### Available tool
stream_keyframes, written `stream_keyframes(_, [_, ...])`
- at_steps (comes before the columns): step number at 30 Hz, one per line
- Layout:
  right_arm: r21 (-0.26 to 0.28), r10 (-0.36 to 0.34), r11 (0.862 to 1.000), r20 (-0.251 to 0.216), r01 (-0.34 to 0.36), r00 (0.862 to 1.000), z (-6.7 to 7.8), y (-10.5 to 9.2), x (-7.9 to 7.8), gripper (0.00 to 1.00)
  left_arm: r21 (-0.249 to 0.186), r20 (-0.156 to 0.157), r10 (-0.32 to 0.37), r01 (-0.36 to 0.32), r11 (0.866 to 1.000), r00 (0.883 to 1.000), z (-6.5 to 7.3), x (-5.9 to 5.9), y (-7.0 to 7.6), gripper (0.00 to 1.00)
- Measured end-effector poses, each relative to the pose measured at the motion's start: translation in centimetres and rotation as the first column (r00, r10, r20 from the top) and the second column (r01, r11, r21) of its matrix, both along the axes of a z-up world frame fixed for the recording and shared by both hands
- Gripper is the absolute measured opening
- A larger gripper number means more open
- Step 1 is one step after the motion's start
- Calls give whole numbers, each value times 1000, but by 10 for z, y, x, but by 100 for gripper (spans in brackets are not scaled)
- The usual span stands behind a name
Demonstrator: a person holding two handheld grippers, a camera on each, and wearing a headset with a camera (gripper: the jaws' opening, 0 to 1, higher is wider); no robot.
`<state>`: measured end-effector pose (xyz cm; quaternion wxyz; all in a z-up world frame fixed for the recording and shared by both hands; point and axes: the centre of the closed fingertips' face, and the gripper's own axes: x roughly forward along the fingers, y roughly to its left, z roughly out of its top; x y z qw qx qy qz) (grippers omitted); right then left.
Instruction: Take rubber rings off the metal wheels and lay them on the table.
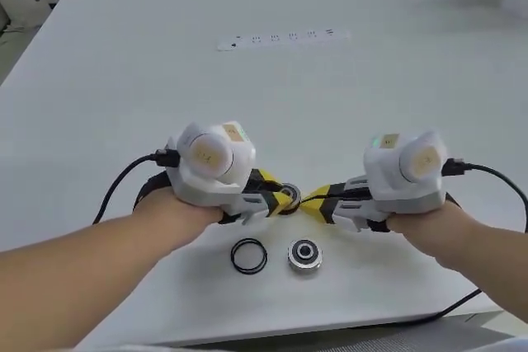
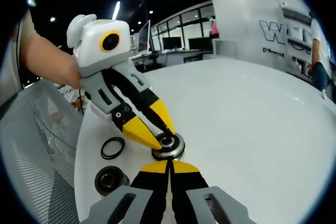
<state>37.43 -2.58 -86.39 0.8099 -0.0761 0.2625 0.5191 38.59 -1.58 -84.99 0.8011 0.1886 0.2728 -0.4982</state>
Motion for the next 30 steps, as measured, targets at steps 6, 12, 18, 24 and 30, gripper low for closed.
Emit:
stream_keyframes(6, [22,-5,1000,-3,5,1000,2,-1,-1,6,-2,0,-1,1,1000,1000,0,0,0,13])
stream_keyframes(12, [20,13,1000,28,-14,1000,4,7,0,24,-3,0,0,0,1000,1000,0,0,0,13])
stream_keyframes(18, [15,26,1000,50,-27,998,5,17,2,30,-3,-1,4,-4,1000,1000,0,0,0,13])
stream_keyframes(24, [-12,33,999,69,-32,997,2,19,4,26,-6,0,7,-7,1000,1000,0,0,0,13])
stream_keyframes(30, [-5,24,1000,64,-23,998,2,14,4,23,-11,1,10,-10,1000,1000,1,0,0,13])
